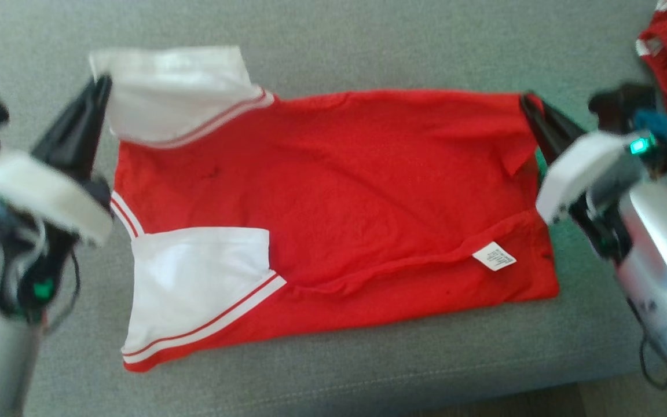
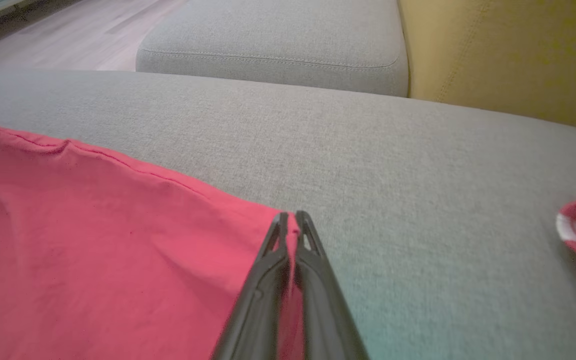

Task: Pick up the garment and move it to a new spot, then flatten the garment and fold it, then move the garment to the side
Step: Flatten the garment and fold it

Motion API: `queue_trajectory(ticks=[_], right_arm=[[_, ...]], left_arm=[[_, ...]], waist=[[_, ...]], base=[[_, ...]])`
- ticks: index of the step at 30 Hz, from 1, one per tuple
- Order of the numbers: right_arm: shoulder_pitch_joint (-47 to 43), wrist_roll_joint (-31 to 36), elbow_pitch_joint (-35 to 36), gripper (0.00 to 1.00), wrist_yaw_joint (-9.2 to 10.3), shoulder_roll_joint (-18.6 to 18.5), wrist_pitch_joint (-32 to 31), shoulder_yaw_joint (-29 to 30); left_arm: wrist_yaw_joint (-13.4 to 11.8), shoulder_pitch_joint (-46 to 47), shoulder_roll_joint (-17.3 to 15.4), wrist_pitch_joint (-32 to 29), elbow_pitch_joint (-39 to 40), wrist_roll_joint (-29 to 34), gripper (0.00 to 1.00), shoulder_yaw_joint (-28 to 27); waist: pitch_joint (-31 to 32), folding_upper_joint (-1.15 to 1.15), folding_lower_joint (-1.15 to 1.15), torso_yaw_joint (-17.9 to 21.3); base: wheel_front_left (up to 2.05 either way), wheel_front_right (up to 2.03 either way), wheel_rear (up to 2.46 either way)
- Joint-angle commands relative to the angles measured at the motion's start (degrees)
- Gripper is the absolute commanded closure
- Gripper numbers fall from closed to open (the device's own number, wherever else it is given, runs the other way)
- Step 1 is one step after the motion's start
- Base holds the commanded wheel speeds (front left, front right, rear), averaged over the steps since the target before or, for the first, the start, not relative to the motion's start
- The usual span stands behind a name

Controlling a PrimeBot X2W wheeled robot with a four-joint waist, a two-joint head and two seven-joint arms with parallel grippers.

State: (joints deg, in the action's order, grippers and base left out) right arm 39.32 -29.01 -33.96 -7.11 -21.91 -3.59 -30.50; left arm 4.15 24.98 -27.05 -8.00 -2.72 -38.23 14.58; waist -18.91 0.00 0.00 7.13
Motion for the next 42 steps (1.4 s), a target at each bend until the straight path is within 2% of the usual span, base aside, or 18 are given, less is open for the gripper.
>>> queue_trajectory(ticks=[1, 6, 12, 22, 30, 31, 33, 34, 35, 36, 37, 38, 42], right_arm=[[-2.56, -0.56, 3.37, 1.0, -0.37, -1.28, 1.07, 0.95], [-11.14, 0.06, 10.39, 1.0, -0.37, -1.84, 1.51, 5.01], [-20.47, 2.69, 19.23, 1.0, -0.37, -0.39, -0.17, 10.65], [-30.71, 6.21, 29.21, 1.0, -0.37, 2.44, -4.53, 17.56], [-33.87, 7.95, 30.46, 1.0, -0.37, 4.06, -5.92, 18.81], [-34.14, 8.19, 30.13, 0.95, -0.37, 4.28, -5.78, 18.92], [-34.68, 8.58, 29.22, 0.62, -0.37, 4.85, -5.49, 19.27], [-34.93, 8.75, 28.79, 0.38, -0.37, 5.2, -5.29, 19.5], [-35.15, 8.91, 28.44, 0.14, -0.37, 5.54, -5.07, 19.67], [-35.36, 9.0, 28.15, 0.0, -0.37, 5.87, -4.87, 19.81], [-35.76, 9.09, 27.67, 0.0, -0.37, 6.4, -4.45, 20.28], [-35.98, 9.18, 27.49, 0.0, -0.37, 6.66, -4.22, 20.73], [-37.37, 9.3, 27.5, 0.0, -0.37, 7.32, -3.65, 22.39]], left_arm=[[-1.43, -1.18, -2.61, 1.14, 4.32, -0.3, 1.0, -3.68], [-5.16, -12.73, -1.57, 3.83, 12.72, -0.79, 1.0, -5.35], [-8.88, -25.23, 0.97, 7.12, 19.83, -1.94, 1.0, -6.88], [-9.95, -34.28, 4.81, 11.11, 20.52, -3.35, 1.0, -5.89], [-9.54, -35.69, 6.72, 12.31, 17.82, -4.31, 1.0, -4.49], [-9.45, -35.89, 6.97, 12.33, 17.37, -4.56, 1.0, -4.28], [-9.11, -36.21, 7.25, 12.21, 16.32, -4.88, 1.0, -3.7], [-8.96, -36.33, 7.42, 12.33, 15.81, -4.96, 1.0, -3.47], [-8.7, -36.53, 7.49, 12.23, 15.32, -5.06, 0.84, -3.08], [-8.4, -36.73, 7.54, 12.22, 14.94, -5.1, 0.71, -2.72], [-8.13, -37.16, 7.78, 12.59, 14.42, -5.22, 0.33, -2.43], [-8.08, -37.41, 7.89, 12.8, 14.25, -5.3, 0.0, -2.38], [-8.16, -38.9, 8.11, 13.66, 14.4, -5.62, 0.0, -2.64]], waist=[[1.53, 0.0, 0.0, 0.02], [3.77, 0.0, 0.0, 0.35], [4.76, 0.0, 0.0, 0.69], [4.96, 0.0, 0.0, -0.51], [5.0, 0.0, 0.0, -0.76], [5.02, 0.0, 0.0, -0.78], [5.1, 0.0, 0.0, -0.81], [5.15, 0.0, 0.0, -0.81], [5.2, 0.0, 0.0, -0.78], [5.27, 0.0, 0.0, -0.76], [5.5, 0.0, 0.0, -0.71], [5.64, 0.0, 0.0, -0.7], [6.5, 0.0, 0.0, -0.75]], base=[[0.0, 0.0, 0.0], [0.0, 0.0, 0.0], [0.0, 0.0, 0.0], [0.0, 0.0, 0.0], [0.0, 0.0, 0.0], [0.0, 0.0, 0.0], [0.0, 0.0, 0.0], [0.0, 0.0, 0.0], [0.0, 0.0, 0.0], [0.0, 0.0, 0.0], [0.0, 0.0, 0.0], [0.0, 0.0, 0.0], [0.0, 0.0, 0.0]])
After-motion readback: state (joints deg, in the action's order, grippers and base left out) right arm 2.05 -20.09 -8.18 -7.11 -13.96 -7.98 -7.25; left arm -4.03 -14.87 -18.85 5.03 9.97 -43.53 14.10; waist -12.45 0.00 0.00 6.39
